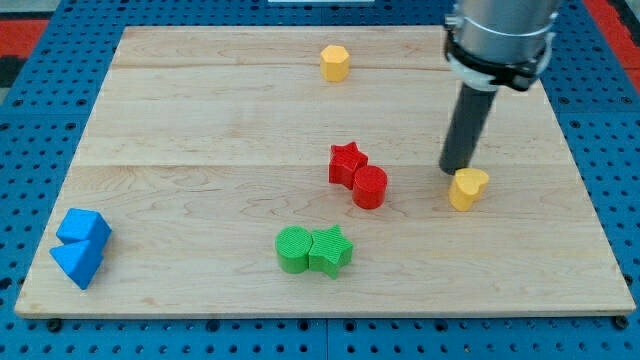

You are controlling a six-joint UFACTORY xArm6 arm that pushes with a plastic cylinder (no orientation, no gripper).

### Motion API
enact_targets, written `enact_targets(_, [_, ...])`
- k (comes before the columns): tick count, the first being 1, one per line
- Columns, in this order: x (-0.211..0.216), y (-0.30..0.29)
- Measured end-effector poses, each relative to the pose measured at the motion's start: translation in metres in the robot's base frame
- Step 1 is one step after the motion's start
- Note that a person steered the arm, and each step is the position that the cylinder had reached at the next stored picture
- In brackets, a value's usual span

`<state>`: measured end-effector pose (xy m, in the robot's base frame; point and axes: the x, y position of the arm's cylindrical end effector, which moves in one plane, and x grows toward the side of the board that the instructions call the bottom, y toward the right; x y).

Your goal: Slide the yellow heart towards the bottom right

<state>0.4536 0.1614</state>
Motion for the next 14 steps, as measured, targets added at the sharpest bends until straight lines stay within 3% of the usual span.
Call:
enact_targets(2, [0.019,0.046])
enact_targets(4, [-0.017,0.019])
enact_targets(6, [0.011,-0.025])
enact_targets(7, [0.029,-0.013])
enact_targets(9, [0.013,-0.004])
enact_targets(12, [0.046,0.014])
enact_targets(14, [0.041,0.050])
